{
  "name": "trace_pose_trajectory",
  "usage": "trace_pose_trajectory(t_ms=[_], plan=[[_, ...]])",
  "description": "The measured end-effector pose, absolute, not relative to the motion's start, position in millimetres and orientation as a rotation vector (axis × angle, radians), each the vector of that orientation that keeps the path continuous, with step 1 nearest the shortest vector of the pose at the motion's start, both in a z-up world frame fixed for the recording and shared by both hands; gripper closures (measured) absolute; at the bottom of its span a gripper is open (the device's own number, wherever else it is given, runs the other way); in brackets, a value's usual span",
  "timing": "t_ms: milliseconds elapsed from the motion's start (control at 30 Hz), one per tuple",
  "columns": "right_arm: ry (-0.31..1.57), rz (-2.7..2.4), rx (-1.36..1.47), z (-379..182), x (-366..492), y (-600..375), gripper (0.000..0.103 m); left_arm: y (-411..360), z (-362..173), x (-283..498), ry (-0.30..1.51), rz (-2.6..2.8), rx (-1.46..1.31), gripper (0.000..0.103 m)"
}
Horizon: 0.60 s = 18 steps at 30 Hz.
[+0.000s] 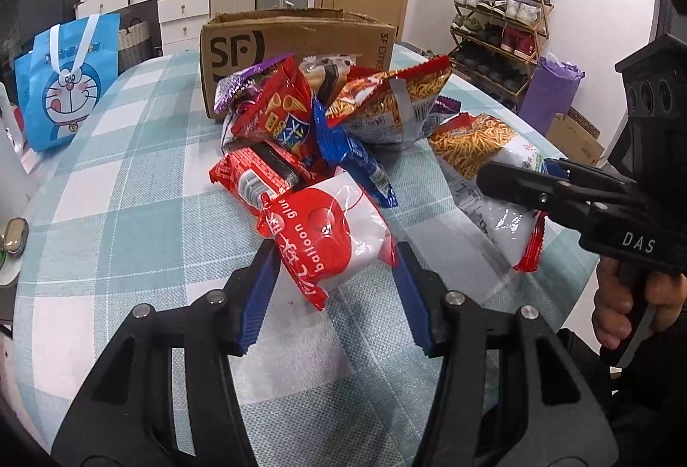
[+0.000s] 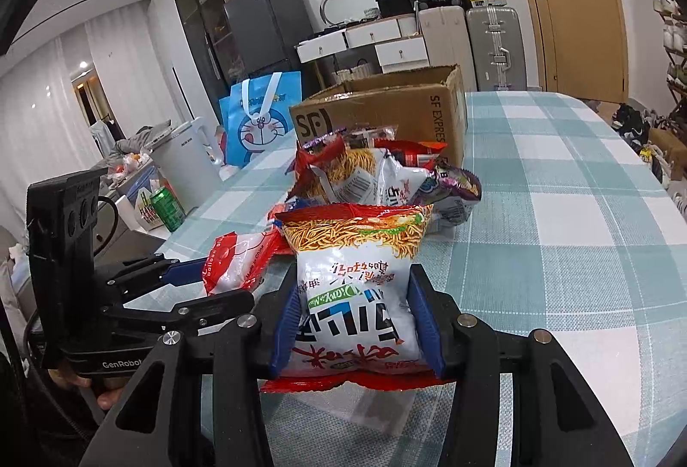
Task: Organize snacks
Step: 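Lift both held bags and carry them over the open cardboard box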
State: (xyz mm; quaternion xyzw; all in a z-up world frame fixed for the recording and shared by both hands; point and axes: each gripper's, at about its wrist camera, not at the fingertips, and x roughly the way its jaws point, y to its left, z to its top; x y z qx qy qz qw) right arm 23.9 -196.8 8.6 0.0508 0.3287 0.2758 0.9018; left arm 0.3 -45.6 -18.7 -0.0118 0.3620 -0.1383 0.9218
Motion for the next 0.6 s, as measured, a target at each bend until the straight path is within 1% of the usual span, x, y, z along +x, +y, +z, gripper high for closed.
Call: trace_pose_trajectory(t_ms=[600], plan=[[0.601,0.566,0.119,49,36,-196,0.055,-40,29,9,0.660,-0.242,-0.025,0.052]])
